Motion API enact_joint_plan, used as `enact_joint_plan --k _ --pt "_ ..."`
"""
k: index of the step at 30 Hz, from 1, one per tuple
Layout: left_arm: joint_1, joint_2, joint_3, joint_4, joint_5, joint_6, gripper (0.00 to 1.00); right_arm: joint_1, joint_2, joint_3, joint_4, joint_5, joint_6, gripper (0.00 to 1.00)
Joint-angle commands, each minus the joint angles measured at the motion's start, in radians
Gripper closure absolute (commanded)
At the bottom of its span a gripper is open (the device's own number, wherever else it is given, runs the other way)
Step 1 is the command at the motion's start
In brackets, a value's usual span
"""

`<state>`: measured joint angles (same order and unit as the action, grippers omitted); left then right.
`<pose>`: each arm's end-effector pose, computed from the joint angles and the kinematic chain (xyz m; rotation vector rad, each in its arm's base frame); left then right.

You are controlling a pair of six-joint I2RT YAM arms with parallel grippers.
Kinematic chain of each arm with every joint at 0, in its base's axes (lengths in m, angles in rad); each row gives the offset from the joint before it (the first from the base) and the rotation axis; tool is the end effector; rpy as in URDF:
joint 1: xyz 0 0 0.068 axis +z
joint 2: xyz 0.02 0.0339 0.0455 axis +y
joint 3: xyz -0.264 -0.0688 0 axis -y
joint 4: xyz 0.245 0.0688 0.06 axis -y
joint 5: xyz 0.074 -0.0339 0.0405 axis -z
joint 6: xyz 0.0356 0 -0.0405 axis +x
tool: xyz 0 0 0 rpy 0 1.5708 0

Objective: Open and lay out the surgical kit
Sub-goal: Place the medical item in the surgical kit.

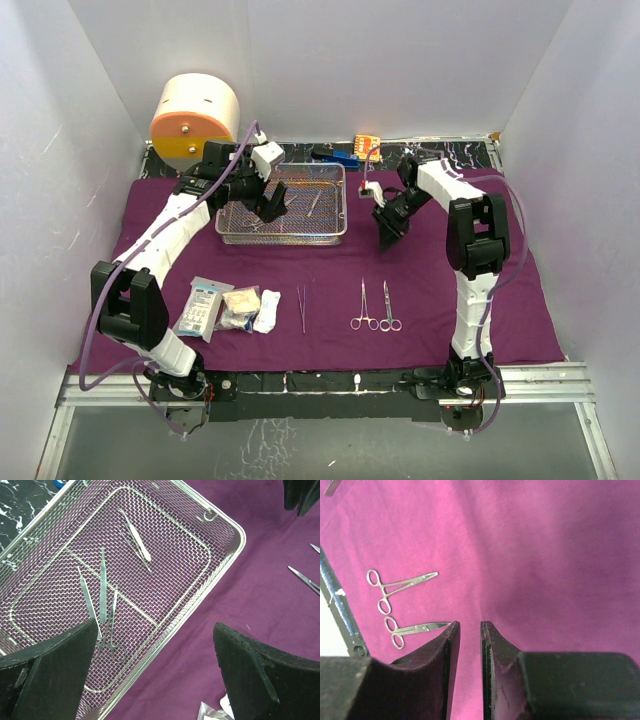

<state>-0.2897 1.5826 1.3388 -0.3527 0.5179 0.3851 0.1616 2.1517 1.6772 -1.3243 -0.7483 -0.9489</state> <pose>0.3420 -0.1203 0.3176 0.9733 1.8841 -0.5026 0.3787 0.0863 0.1781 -1.3842 2.4727 1.1509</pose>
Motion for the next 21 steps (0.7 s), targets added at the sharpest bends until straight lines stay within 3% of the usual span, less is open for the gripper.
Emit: enact_joint_plan --k 1,9,14,21 --pt "0.004 0.004 -0.002 0.033 -0.062 -0.025 0.02 -0.007 -0.040 0.142 0.008 0.034 0.077 0.77" --pt "0.004 0.091 0.018 0.061 -0.179 -0.046 0.04 -0.007 -0.175 0.192 0.156 0.087 0.312 0.70" --pt "0.004 0.183 0.066 0.076 -0.207 -0.028 0.10 -0.007 -0.294 0.036 0.351 0.097 0.444 0.65" --pt "-0.004 0.323 0.163 0.072 -0.140 0.026 0.24 -0.012 -0.420 -0.253 0.604 0.128 0.539 0.61"
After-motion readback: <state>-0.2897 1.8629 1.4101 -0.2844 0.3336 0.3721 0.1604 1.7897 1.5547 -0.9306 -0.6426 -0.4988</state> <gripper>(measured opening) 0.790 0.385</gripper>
